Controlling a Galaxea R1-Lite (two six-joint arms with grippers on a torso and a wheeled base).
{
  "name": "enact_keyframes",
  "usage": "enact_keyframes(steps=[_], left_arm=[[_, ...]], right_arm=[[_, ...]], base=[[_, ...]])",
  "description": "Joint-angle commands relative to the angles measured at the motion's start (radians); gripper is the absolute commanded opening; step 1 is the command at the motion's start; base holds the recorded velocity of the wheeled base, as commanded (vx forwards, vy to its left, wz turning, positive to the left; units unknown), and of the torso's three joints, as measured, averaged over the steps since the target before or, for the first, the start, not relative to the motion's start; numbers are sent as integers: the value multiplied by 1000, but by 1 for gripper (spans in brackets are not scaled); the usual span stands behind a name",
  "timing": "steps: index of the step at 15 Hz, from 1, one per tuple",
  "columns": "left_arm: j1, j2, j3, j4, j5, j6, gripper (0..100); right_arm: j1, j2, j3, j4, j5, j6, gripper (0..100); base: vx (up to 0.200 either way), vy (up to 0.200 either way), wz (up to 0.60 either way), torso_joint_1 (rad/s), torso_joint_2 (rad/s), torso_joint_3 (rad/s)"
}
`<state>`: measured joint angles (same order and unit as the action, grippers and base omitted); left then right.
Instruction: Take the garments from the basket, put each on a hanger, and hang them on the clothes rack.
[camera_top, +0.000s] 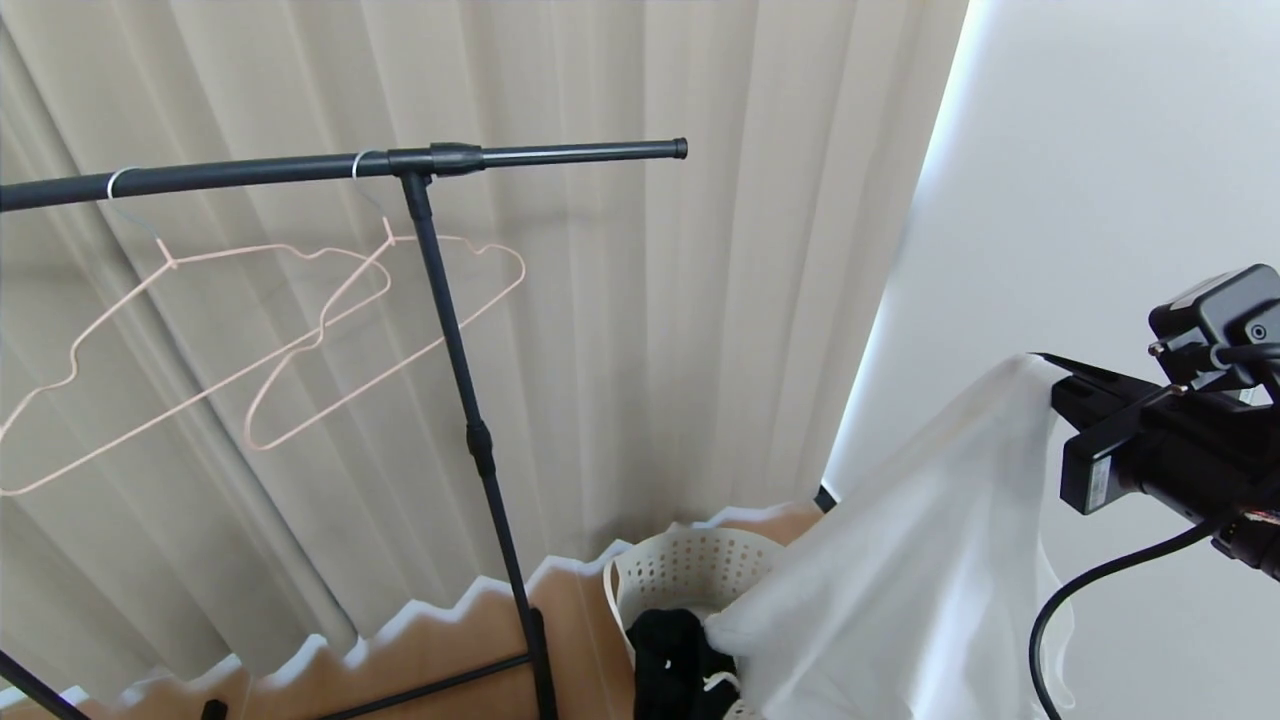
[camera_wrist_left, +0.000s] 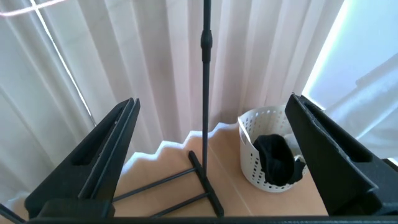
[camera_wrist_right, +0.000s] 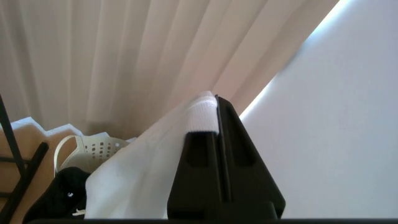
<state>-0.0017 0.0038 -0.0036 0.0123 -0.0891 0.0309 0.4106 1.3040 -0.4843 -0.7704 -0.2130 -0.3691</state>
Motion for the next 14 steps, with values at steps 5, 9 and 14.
enact_keyframes(steps=[5, 9, 14], left_arm=[[2, -1, 1, -2, -1, 3, 100], [2, -1, 1, -2, -3, 3, 100], [2, -1, 1, -2, -3, 1, 100]], right_arm=[[0, -3, 3, 0, 0, -2, 0], [0, -3, 3, 0, 0, -2, 0], [2, -3, 3, 0, 0, -2, 0]], base=[[0, 0, 0, 242, -582, -327], [0, 0, 0, 206, -482, -274], [0, 0, 0, 164, -371, -225]])
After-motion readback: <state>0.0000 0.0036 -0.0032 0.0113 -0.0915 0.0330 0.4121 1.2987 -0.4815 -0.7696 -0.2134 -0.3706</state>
